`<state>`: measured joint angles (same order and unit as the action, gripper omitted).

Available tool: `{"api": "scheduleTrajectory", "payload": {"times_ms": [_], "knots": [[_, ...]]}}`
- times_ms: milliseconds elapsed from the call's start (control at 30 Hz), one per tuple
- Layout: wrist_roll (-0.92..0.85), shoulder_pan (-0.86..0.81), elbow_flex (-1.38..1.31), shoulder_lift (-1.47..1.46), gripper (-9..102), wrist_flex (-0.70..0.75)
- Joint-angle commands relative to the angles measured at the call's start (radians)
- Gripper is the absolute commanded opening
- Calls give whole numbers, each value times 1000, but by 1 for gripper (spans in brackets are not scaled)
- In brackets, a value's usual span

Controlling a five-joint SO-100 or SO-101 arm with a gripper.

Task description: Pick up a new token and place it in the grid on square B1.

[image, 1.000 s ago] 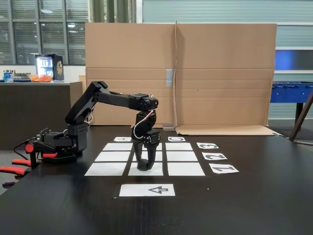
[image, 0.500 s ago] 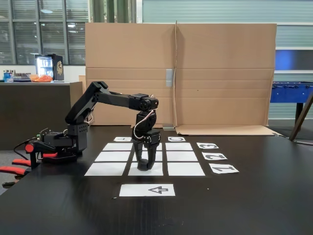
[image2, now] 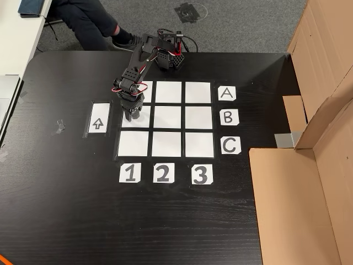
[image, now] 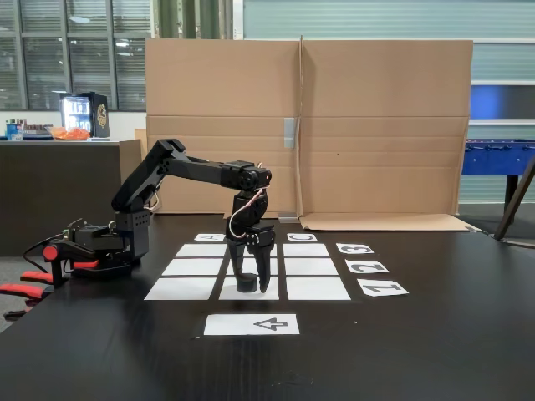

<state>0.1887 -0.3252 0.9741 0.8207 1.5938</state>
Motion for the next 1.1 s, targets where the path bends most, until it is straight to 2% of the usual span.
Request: {"api": "scheduleTrajectory", "payload": {"times_ms": [0, 500, 833, 1067], "knots": [[6, 11, 9, 37, 31, -6], [6, 25, 144, 322, 32, 14], [6, -3, 244, 614, 32, 41], [3, -23, 275, 819, 31, 107]]}}
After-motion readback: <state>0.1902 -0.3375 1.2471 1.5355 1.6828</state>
